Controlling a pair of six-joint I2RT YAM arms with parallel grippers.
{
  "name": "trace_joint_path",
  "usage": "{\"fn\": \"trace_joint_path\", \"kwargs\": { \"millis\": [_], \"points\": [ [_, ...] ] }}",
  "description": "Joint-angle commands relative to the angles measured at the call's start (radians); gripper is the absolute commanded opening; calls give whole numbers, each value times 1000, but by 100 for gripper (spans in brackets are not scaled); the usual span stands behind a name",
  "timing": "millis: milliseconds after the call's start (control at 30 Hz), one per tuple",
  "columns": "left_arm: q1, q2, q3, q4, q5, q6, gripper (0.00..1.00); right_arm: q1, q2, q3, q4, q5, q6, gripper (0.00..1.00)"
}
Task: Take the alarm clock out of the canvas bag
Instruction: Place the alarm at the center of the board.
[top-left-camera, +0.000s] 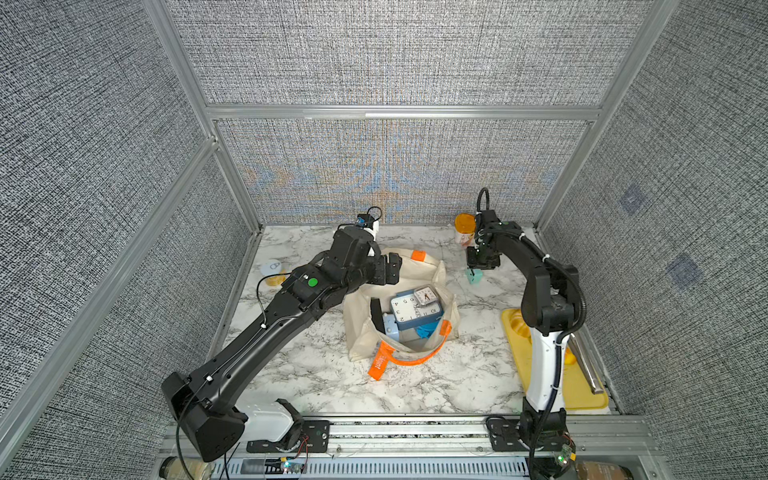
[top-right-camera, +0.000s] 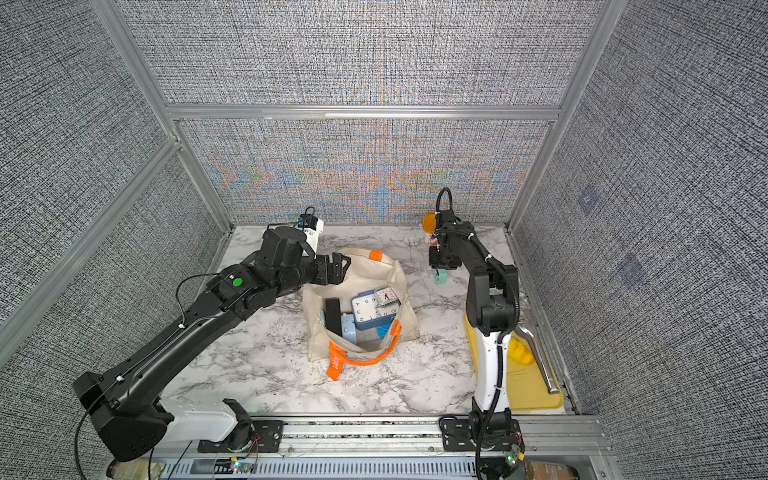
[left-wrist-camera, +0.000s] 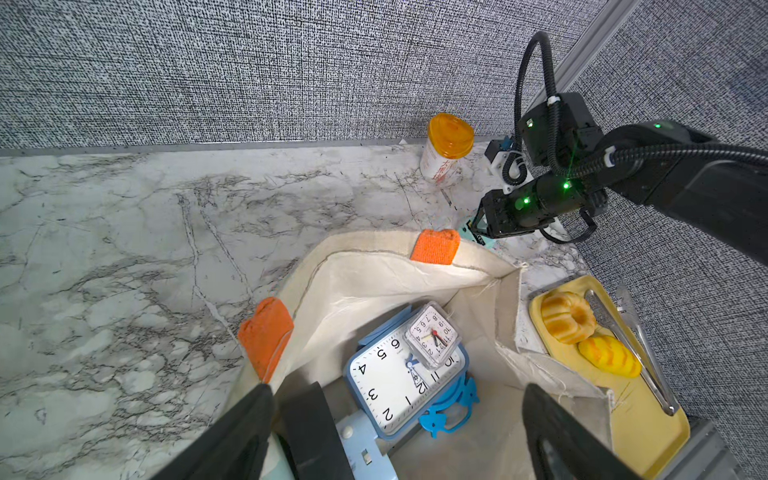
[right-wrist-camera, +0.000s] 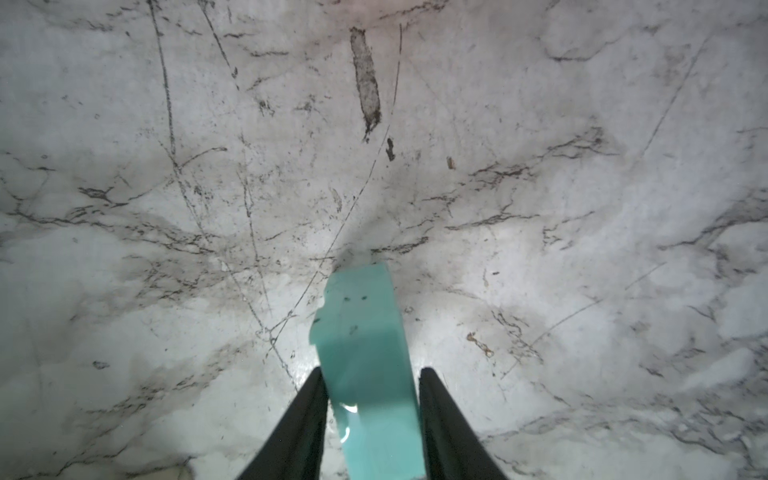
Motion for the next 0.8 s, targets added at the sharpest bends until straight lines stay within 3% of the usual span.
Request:
{"fn": "trace_joint_path", "kwargs": {
  "millis": [0, 167, 433, 533, 767],
  "points": [
    [0, 8, -2, 39, 9, -5, 94, -1, 6, 5, 9, -17, -16, 40],
    [1, 18, 4, 33, 10, -6, 94, -1, 6, -6, 15, -19, -17, 42],
    [1, 14, 10, 13, -19, -18, 94, -1, -31, 29, -10, -30, -18, 56],
    [1, 8, 16, -18, -53, -39, 94, -1, -67, 50, -36, -31, -6, 63],
    [1, -17, 27, -233, -107, -140, 92, 60, -257, 150, -140, -51, 49, 64]
  ]
}}
